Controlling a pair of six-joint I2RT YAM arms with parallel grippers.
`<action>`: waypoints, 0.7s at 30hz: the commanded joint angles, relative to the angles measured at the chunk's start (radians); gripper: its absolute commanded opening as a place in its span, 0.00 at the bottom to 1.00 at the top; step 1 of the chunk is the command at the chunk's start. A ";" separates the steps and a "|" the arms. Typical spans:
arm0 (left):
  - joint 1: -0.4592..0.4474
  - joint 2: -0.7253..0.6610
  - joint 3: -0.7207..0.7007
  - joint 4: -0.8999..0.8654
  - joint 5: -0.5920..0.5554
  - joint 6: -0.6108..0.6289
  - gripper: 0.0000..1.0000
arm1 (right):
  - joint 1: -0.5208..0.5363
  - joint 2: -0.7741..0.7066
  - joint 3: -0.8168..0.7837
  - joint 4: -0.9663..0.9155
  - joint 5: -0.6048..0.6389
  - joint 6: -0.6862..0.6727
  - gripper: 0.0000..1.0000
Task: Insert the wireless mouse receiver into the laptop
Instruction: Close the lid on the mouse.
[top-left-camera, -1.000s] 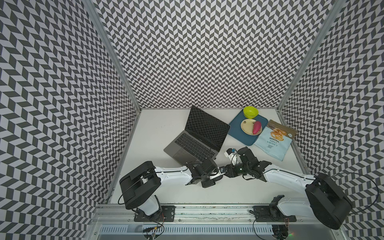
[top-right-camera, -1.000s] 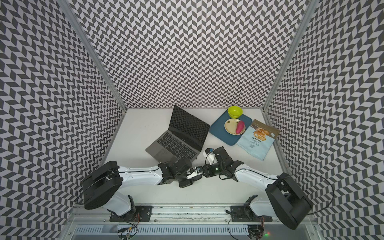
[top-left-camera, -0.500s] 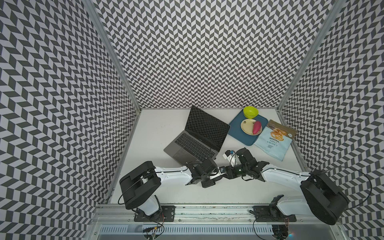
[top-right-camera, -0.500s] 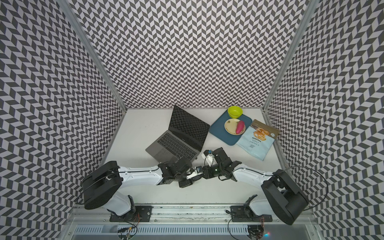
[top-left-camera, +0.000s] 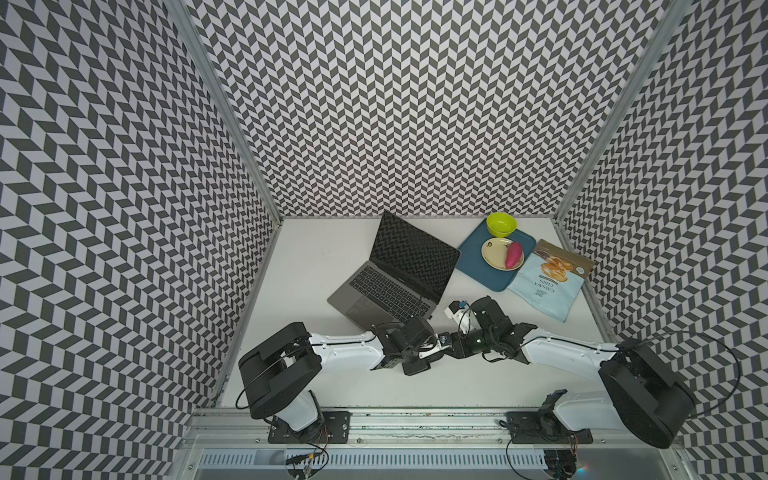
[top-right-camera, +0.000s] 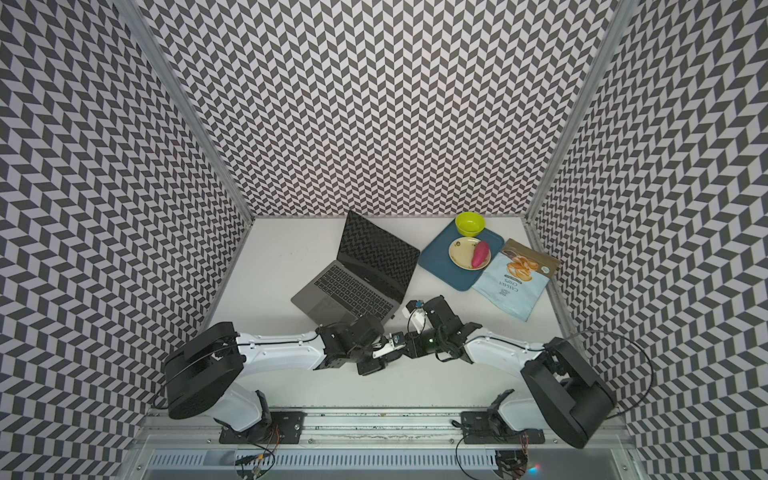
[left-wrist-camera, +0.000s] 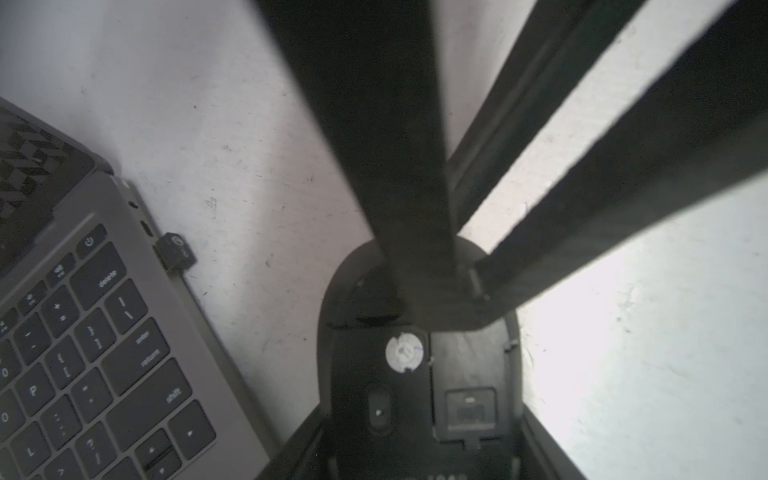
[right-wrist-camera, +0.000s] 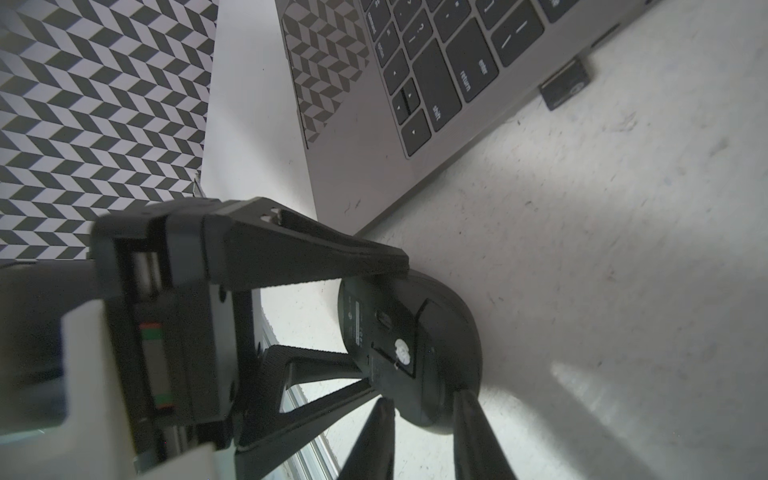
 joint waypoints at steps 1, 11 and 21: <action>-0.008 0.030 0.008 -0.003 0.011 0.003 0.46 | 0.038 -0.005 -0.002 0.057 -0.038 0.005 0.25; -0.006 0.031 0.008 -0.004 0.010 0.003 0.46 | 0.037 -0.098 -0.005 0.000 0.088 0.016 0.29; 0.000 -0.034 -0.030 0.025 0.085 0.040 0.46 | 0.029 -0.146 -0.104 0.091 0.038 0.082 0.54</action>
